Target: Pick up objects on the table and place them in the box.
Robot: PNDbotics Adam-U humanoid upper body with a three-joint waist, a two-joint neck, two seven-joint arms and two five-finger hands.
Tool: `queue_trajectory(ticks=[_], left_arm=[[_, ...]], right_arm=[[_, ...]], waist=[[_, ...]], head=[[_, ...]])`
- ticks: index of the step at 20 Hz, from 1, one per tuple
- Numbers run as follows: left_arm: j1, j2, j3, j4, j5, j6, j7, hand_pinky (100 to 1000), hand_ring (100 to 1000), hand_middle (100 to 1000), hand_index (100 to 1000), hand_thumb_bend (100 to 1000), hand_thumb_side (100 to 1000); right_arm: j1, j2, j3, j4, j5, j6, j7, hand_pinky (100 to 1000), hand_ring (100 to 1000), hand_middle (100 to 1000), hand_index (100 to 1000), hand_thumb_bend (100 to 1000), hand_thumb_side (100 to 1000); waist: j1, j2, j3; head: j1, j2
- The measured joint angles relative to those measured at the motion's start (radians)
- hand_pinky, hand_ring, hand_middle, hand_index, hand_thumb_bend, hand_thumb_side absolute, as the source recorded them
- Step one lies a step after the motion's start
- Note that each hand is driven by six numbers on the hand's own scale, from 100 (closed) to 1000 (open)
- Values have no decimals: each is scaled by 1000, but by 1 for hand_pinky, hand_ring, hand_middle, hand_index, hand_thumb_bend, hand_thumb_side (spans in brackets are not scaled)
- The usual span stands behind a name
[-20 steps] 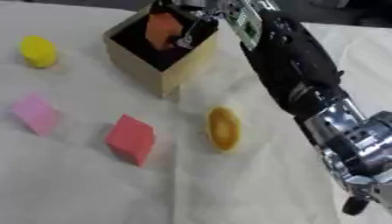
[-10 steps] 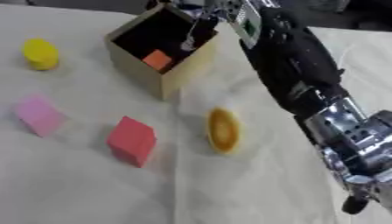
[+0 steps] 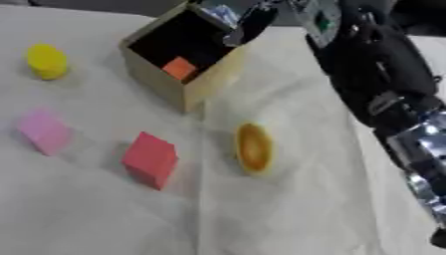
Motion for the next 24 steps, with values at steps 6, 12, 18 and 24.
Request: queue_trajectory(ticks=[6, 12, 18, 24], left_arm=[[0, 0, 4, 0, -1, 0, 4, 846, 633, 728, 829, 234, 827], [0, 0, 4, 0, -3, 1, 4, 846, 633, 728, 829, 232, 828], [-1, 0, 4, 0, -3, 1, 3, 846, 632, 728, 828, 230, 832], [-1, -1, 3, 0, 0, 1, 2, 846, 632, 729, 828, 229, 833]], right_arm=[[162, -197, 45, -332, -206, 73, 61, 901, 891, 771, 877, 306, 258], [289, -310, 68, -572, -314, 151, 111, 900, 895, 778, 882, 283, 305], [334, -324, 104, -639, -340, 214, 167, 900, 899, 784, 887, 252, 346], [344, -312, 137, -621, -340, 240, 203, 900, 902, 790, 888, 244, 372]], waist=[[5, -4, -18], [11, -4, -17], [17, -4, -10], [23, -2, -10]], head=[[20, 2], [29, 2], [29, 2], [28, 2]])
